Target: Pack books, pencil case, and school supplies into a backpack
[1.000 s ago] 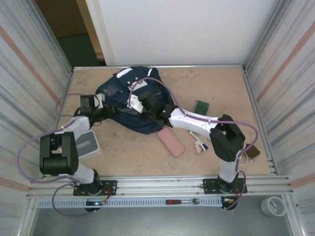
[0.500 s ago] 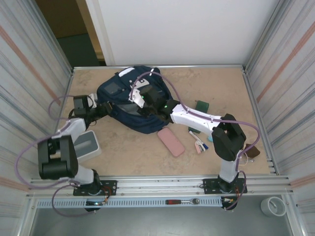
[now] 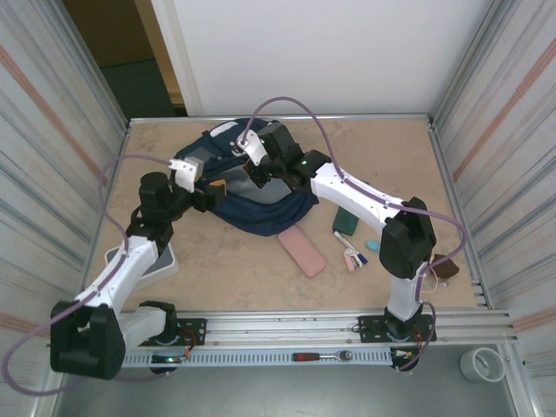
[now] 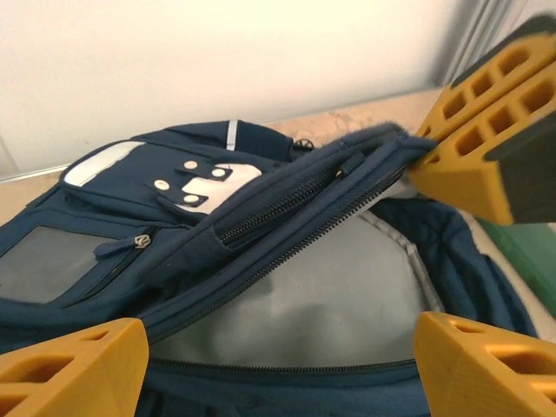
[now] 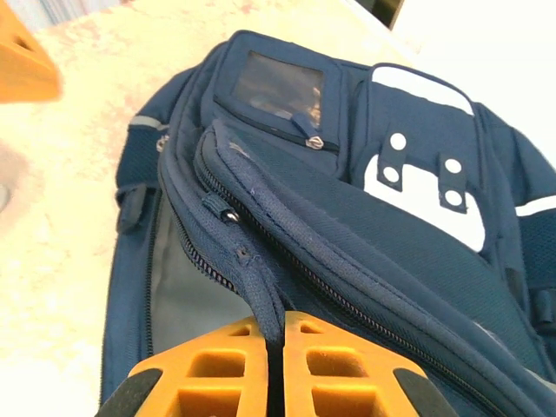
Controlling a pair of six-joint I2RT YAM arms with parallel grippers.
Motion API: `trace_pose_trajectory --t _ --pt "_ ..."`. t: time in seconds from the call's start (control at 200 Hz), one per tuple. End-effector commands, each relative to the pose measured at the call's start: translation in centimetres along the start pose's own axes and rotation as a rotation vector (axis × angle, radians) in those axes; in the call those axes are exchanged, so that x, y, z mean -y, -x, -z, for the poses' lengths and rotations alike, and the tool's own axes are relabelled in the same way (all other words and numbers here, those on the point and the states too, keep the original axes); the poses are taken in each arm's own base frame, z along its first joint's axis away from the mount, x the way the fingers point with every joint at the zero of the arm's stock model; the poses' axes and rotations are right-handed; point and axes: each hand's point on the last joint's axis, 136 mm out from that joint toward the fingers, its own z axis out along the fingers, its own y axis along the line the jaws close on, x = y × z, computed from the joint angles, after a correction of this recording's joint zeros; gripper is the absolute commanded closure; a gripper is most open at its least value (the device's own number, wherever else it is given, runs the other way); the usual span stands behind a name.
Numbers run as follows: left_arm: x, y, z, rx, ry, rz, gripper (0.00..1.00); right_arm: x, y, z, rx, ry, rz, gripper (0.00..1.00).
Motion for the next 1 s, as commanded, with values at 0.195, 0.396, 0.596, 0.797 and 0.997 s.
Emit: trace_pose_trajectory --t 0.195,0.396,0.596,0.797,0.997 --pt "0.8 2.1 -4.1 -0.037 -0.075 -0.204 0.18 -0.3 4.4 2.1 0.130 0.185 -0.156 0.91" --pt "2.0 1.8 -6.3 -0.083 -0.149 -0.283 0.18 -0.5 4.6 1.9 0.127 0.213 -0.159 0.92" --pt "1.6 2.4 -8.0 -0.087 -0.165 -0.278 0.27 -0.6 4.9 1.8 0.127 0.228 -0.162 0.91" --pt "1.8 3.2 -8.0 -0.039 -0.187 -0.237 0.69 1.1 3.4 2.7 0.096 0.124 -0.221 0.72" --pt "0.1 4.6 -6.7 0.046 -0.236 -0.022 0.92 5.7 -3.6 7.3 0.010 -0.200 -0.358 0.36"
